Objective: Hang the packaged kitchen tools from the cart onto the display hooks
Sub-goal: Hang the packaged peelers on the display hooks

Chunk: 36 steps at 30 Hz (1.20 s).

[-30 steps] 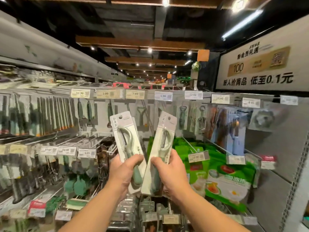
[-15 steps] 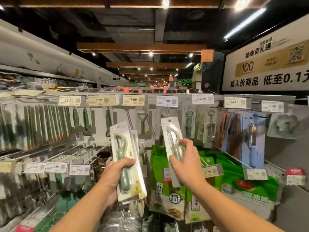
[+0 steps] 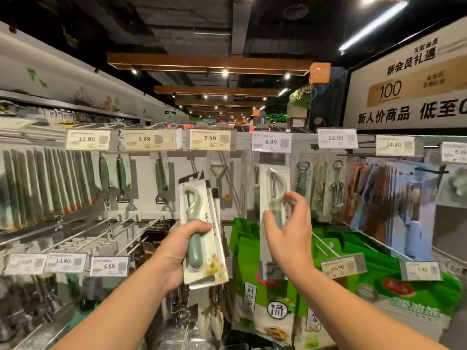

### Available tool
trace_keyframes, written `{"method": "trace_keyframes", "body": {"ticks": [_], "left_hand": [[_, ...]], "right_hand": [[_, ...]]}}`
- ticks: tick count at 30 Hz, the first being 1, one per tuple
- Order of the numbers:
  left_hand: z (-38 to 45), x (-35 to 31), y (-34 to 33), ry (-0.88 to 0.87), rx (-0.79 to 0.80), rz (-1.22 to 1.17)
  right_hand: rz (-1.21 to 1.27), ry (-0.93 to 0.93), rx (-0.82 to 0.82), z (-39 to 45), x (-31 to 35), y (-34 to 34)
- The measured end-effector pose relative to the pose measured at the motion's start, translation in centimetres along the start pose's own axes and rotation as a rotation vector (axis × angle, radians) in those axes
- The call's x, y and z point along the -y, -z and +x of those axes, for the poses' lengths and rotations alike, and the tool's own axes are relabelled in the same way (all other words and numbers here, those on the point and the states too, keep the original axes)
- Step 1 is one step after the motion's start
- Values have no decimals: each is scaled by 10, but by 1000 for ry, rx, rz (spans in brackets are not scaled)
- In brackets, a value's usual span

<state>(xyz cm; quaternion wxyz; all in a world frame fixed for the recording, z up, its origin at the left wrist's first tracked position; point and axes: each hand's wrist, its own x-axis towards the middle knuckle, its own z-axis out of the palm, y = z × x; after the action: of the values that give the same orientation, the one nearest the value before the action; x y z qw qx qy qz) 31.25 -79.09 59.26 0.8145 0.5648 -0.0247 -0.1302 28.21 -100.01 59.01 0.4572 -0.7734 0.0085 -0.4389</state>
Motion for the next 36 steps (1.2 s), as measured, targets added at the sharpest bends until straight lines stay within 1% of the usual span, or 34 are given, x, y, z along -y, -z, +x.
{"method": "trace_keyframes", "body": {"ticks": [2,6,9,14,17,20,25,30,33,36], "left_hand": [[7,4,0,3,11,-11],[14,11,-2,1,56,-2],[20,13,-2,-13,67,21],[29,9,-4,-39,75,40],[33,8,-6,-52,55,41],[38,8,-7,-71,20,55],[46,9,-16,-101,-35,56],[51,9,-25,-116,-51,80],[55,6,-29,-122,-53,105],[60,3,-29,-137,-53,133]], "right_hand": [[-1,11,-15,2,-2,-1],[-62,60,17,10,-4,-4],[-65,17,22,14,-3,-9],[-22,0,-21,16,-6,-11],[-66,-5,35,20,-13,-15],[-77,-53,74,32,-15,-20],[-131,-144,245,69,-31,-34],[-89,-247,294,106,-49,-46],[-106,-252,305,122,-58,-53],[-159,-262,352,133,-64,-59]]}}
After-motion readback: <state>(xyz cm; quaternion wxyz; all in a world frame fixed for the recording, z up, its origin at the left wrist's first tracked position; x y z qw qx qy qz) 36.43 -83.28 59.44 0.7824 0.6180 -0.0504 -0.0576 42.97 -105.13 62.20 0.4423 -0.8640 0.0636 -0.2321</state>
